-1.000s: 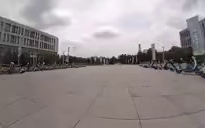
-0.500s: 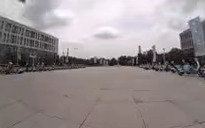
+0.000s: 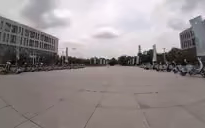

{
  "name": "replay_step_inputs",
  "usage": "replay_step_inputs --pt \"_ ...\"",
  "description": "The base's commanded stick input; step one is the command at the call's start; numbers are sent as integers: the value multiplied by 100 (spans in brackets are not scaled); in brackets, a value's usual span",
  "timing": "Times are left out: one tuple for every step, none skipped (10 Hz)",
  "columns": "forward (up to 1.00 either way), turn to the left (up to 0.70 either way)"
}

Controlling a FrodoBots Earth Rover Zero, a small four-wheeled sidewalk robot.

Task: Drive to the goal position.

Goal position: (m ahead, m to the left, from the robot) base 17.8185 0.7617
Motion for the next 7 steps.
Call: replay_step_inputs --pt "45 0" --pt "45 0" --pt "45 0" --pt "45 0" --pt "45 0" --pt "45 0" --pt "45 0"
